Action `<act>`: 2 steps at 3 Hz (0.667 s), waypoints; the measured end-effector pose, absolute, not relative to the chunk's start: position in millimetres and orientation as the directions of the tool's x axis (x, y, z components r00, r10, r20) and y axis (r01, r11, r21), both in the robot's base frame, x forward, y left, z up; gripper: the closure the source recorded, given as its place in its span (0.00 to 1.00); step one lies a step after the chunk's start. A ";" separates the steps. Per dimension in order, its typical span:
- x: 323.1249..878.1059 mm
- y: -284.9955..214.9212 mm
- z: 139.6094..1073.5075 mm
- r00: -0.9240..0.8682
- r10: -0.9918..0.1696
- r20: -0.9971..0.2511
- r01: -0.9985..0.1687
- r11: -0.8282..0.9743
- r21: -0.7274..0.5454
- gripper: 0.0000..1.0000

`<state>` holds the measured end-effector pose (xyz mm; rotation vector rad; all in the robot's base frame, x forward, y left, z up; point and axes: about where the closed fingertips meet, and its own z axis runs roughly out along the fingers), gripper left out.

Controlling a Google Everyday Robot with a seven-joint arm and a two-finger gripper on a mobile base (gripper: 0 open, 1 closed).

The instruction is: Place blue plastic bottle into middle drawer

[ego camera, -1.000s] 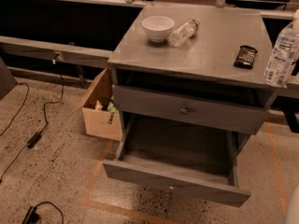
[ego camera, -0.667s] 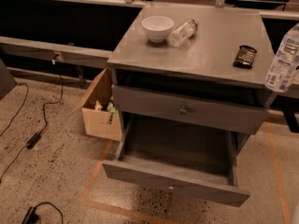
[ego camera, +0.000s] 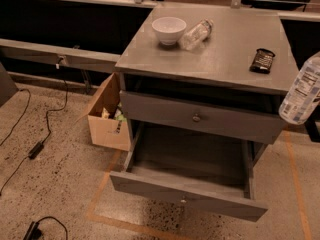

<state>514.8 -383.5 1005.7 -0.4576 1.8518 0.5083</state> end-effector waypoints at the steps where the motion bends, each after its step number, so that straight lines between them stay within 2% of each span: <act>1: 510.1 -375.8 967.9 -0.275 -0.022 -0.961 -0.523 0.842 0.130 1.00; 2: 499.2 -353.8 971.1 -0.229 -0.055 -0.972 -0.556 0.827 0.084 1.00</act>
Offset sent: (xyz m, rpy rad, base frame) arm -0.0033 0.0052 -0.0345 0.0366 -0.0365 -0.0265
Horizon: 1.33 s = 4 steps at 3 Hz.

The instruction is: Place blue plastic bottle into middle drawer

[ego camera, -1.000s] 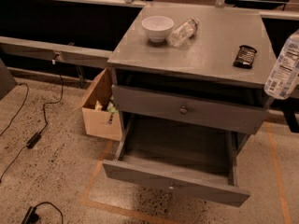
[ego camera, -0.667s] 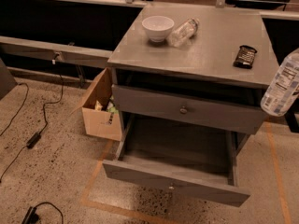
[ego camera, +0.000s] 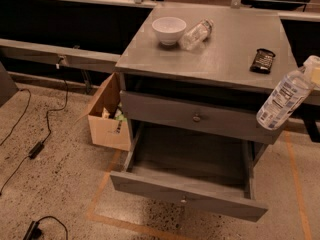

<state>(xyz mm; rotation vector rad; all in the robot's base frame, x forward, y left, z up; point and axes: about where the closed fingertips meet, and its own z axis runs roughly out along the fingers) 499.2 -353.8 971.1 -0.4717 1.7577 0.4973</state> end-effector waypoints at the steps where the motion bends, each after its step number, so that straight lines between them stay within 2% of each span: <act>1: 499.5 -353.9 971.9 -0.230 -0.056 -0.971 -0.555 0.827 0.084 1.00; 4: 484.8 -260.9 911.7 -0.263 0.005 -0.965 -0.615 0.769 0.172 1.00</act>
Offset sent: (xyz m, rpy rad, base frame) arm -0.0179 0.0552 -0.0159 0.0682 0.0237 0.0848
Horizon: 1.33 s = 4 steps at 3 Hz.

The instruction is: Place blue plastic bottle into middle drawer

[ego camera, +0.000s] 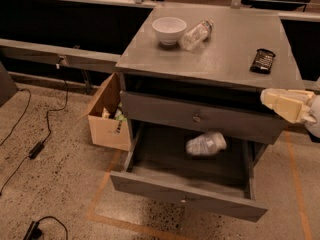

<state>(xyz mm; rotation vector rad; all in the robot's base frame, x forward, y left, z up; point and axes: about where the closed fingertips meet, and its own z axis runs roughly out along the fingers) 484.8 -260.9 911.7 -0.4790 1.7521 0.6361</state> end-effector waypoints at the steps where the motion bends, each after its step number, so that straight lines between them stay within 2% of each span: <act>1: 486.3 -243.3 882.9 -0.258 -0.013 -0.966 -0.584 0.799 0.145 1.00; 2: 495.1 -242.3 867.8 -0.247 -0.021 -0.969 -0.542 0.832 0.120 0.82; 4: 506.7 -249.2 861.7 -0.224 0.002 -0.975 -0.500 0.858 0.117 0.35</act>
Offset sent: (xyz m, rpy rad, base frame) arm 0.0150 0.0186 -0.0579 -0.0825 -0.0452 -0.1638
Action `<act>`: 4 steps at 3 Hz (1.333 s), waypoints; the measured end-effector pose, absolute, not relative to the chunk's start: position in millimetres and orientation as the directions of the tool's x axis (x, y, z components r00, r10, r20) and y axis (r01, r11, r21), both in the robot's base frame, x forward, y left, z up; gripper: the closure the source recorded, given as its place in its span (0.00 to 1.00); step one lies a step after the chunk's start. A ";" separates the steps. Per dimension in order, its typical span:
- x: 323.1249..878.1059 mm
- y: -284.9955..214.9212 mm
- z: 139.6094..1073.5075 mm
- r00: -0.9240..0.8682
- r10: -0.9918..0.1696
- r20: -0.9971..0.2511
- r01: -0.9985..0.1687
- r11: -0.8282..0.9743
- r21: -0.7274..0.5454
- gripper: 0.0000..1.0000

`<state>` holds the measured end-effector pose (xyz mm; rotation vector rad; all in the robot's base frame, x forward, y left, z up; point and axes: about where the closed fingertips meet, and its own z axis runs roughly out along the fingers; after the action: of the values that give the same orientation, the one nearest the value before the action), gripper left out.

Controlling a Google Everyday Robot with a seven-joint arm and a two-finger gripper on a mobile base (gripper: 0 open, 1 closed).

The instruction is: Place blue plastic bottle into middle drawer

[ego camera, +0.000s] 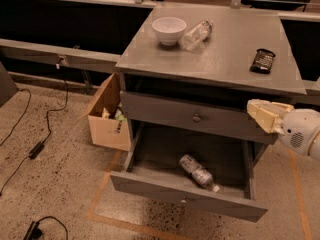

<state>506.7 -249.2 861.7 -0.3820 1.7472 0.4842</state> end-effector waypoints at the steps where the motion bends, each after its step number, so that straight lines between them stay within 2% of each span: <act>1: 505.7 -252.5 861.2 -0.218 0.028 -0.976 -0.492 0.860 0.134 0.12; 2: 503.8 -257.4 864.2 -0.204 0.041 -0.978 -0.497 0.856 0.140 0.00; 4: 497.2 -280.1 876.1 -0.161 0.093 -0.983 -0.468 0.869 0.158 0.00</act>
Offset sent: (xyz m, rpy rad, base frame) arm -0.0127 -0.0136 0.0123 0.0497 -0.0538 0.0016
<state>497.2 -280.1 876.1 -0.2941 1.6663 0.5045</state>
